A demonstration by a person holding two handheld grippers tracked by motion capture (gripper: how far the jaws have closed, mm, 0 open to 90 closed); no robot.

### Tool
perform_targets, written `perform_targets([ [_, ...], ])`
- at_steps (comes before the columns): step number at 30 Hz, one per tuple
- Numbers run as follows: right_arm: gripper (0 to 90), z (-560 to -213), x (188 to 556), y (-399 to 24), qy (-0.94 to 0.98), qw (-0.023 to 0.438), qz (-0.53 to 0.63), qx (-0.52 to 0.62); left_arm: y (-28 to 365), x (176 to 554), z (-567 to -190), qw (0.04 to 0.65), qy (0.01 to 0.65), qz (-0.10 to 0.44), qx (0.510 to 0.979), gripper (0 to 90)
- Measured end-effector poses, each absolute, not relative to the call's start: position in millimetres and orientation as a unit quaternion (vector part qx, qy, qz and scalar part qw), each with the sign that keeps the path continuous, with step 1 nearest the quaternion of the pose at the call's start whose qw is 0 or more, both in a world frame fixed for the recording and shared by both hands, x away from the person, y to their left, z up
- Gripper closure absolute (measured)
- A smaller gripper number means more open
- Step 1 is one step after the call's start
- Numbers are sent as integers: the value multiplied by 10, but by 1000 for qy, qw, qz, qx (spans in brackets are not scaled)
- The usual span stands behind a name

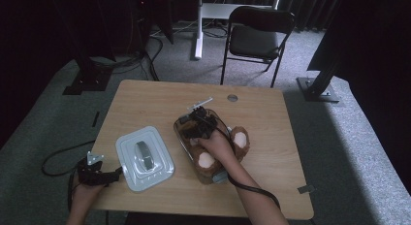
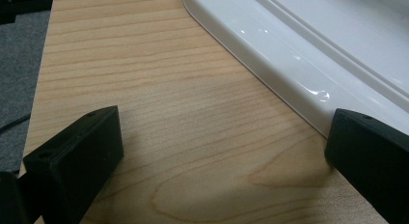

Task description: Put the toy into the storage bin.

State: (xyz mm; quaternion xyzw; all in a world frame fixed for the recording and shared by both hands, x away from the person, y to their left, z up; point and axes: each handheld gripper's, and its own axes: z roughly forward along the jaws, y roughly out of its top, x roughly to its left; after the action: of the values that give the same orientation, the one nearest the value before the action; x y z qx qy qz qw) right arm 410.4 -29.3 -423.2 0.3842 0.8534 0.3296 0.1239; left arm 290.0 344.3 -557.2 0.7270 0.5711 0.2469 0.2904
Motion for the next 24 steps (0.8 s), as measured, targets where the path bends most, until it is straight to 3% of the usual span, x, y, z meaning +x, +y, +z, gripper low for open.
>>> perform_targets([
  [12, 244, -3733, 3719, -631, 833, 127, 407, 353, 3443, 2901, -5573, 291, 571, 248, 727, 5],
  [24, 245, -3674, 3423, -1102, 819, 142, 423, 360, 3444, 2901, -5572, 290, 571, 247, 727, 5],
])
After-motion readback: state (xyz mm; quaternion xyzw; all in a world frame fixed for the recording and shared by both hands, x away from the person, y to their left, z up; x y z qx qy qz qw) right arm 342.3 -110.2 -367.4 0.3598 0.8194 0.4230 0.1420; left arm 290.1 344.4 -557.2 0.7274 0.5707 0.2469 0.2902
